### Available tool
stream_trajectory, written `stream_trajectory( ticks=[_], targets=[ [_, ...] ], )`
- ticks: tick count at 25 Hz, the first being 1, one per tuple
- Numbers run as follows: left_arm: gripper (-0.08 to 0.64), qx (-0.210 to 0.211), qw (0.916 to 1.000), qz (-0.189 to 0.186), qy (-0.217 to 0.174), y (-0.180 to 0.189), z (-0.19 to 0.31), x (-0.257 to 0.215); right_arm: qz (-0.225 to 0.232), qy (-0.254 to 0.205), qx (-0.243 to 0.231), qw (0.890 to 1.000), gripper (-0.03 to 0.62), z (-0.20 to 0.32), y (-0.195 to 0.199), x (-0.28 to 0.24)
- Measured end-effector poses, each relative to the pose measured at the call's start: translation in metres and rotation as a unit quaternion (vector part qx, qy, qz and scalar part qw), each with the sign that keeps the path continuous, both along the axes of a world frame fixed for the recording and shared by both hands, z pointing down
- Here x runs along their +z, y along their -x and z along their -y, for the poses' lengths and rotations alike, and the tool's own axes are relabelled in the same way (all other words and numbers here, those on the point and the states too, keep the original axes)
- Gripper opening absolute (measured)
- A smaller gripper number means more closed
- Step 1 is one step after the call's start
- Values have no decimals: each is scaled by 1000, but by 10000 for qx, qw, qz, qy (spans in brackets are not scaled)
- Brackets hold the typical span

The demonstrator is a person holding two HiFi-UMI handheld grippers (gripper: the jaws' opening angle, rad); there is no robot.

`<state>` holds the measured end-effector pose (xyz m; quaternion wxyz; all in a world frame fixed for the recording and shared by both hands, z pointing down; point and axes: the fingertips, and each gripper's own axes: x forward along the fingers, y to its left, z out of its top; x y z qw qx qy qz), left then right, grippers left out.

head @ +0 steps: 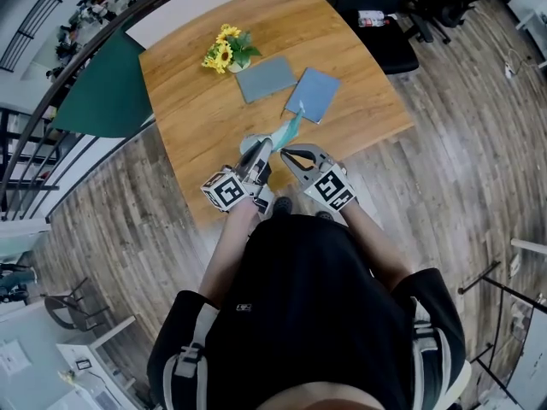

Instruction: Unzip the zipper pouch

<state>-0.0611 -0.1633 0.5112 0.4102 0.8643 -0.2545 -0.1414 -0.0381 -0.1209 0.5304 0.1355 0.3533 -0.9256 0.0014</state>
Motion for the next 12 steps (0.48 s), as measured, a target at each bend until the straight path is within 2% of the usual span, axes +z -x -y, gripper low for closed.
stream_trajectory(
  ticks=[7,12],
  targets=[
    [6,-158,9996,160,141,-6,-13,7,-2,-203,329,9993,8,-11,-16,-4],
    [6,-209,9995,142,173,-19,-26,6,-23,-252,511,9984,8,-20,-30,-2]
  ],
)
